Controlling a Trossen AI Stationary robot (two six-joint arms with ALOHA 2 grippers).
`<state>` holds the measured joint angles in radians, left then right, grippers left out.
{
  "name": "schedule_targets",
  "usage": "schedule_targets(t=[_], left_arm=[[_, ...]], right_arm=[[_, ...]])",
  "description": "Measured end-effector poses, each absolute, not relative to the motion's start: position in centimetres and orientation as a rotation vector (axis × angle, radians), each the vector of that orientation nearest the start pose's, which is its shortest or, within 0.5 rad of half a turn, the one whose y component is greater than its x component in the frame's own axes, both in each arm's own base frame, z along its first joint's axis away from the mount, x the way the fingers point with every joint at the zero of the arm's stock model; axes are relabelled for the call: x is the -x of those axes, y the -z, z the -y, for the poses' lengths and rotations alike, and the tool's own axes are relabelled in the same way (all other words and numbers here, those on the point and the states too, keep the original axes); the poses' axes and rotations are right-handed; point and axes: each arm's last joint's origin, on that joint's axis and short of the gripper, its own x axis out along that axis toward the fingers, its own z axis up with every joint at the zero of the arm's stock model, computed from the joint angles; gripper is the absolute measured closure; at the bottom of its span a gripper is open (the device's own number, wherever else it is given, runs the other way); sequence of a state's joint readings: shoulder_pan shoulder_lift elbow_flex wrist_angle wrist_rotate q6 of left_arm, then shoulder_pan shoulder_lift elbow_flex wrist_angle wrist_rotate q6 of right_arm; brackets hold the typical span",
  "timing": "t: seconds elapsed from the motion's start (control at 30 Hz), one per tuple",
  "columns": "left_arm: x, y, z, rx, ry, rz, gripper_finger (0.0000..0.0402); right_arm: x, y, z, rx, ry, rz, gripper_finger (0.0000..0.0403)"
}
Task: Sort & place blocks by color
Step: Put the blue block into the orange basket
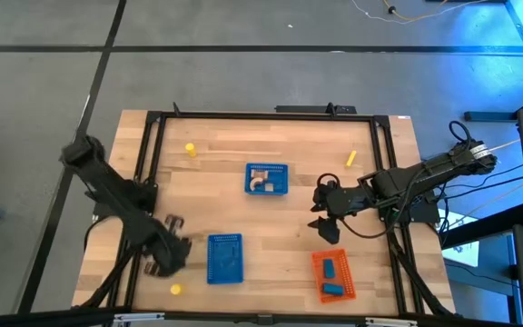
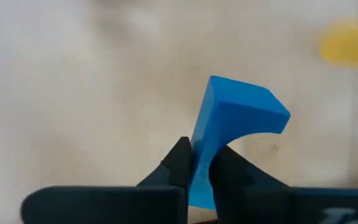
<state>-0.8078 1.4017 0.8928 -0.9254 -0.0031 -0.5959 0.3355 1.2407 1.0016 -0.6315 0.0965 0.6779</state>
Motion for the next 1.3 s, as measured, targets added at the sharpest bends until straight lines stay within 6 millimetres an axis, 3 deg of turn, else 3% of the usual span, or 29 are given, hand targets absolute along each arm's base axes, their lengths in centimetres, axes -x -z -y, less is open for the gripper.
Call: schedule_targets(t=[0.27, 0.37, 0.5, 0.73, 0.93, 1.1, 1.3], left_arm=[[-17.3, -27.3, 7.3, 0.144, -0.183, -1.044, 0.0374], [-18.9, -28.7, 4.7, 0.089, -0.283, -0.98, 0.0374], [-22.5, -29.4, 2.4, -0.001, -0.324, -0.954, 0.0374], [-29.4, -30.0, 1.3, -0.105, -0.292, -0.896, 0.0374], [-33.8, -29.8, 1.5, -0.176, -0.23, -0.924, 0.0374], [-35.3, -29.1, 1.7, -0.166, -0.181, -0.936, 0.0374], [-35.5, -28.7, 1.7, -0.165, -0.181, -0.947, 0.0374]], right_arm=[[-25.1, -29.4, -8.1, -0.57, 0.014, -0.688, 0.0147], [-26.2, -29.1, -7.1, -0.797, 0.122, -0.653, 0.0147], [-27.9, -28.0, -5.6, -1.026, 0.208, -0.566, 0.0147], [-31.6, -25.7, -3.2, -1.23, 0.211, -0.346, 0.0147], [-33.2, -23.8, -2.1, -1.277, 0.276, -0.326, 0.0147], [-33.4, -23.5, -2.1, -1.27, 0.297, -0.307, 0.0147], [-33.3, -23.4, -2.1, -1.265, 0.313, -0.314, 0.0168]])
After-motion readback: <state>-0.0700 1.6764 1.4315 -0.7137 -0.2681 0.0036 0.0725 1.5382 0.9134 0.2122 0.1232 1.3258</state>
